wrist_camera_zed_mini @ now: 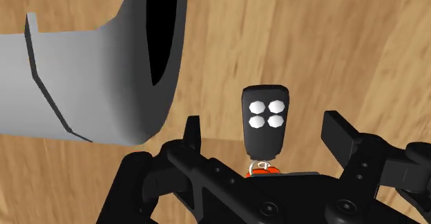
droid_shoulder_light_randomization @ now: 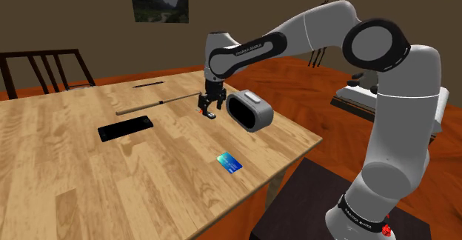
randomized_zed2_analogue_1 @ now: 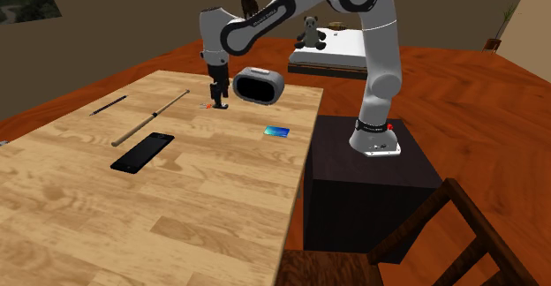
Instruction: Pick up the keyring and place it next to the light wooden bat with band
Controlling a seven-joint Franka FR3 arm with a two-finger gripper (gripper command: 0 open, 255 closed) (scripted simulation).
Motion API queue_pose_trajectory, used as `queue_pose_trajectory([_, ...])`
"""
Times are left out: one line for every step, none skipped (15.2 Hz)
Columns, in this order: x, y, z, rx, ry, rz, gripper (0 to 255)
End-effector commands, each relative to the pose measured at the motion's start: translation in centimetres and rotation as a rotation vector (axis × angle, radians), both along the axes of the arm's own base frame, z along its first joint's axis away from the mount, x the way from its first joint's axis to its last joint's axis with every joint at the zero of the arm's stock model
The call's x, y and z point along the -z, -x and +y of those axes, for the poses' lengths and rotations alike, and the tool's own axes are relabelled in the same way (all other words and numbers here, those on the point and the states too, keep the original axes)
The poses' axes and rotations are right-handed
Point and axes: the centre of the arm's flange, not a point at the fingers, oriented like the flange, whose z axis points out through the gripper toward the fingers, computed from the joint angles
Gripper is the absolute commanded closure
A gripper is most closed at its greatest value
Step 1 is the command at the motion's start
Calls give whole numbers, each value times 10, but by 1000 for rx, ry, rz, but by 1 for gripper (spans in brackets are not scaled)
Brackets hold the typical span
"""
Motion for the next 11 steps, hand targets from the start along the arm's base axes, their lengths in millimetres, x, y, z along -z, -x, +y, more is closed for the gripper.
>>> queue_pose_trajectory([2, 1, 1, 0, 3, 17, 0])
queue_pose_trajectory([-4, 5, -4, 0, 1, 18, 0])
queue_pose_trajectory([-17, 5, -4, 0, 1, 18, 0])
queue_pose_trajectory([-30, 5, -4, 0, 1, 18, 0])
queue_pose_trajectory([-43, 5, -4, 0, 1, 18, 0])
queue_pose_trajectory([-54, 5, -4, 0, 1, 18, 0])
queue_pose_trajectory([-54, 5, -4, 0, 1, 18, 0])
queue_pose_trajectory([-53, 5, -4, 0, 1, 18, 0])
queue_pose_trajectory([-54, 5, -4, 0, 1, 18, 0])
queue_pose_trajectory([-54, 5, -4, 0, 1, 18, 0])
queue_pose_trajectory([-54, 5, -4, 0, 1, 18, 0])
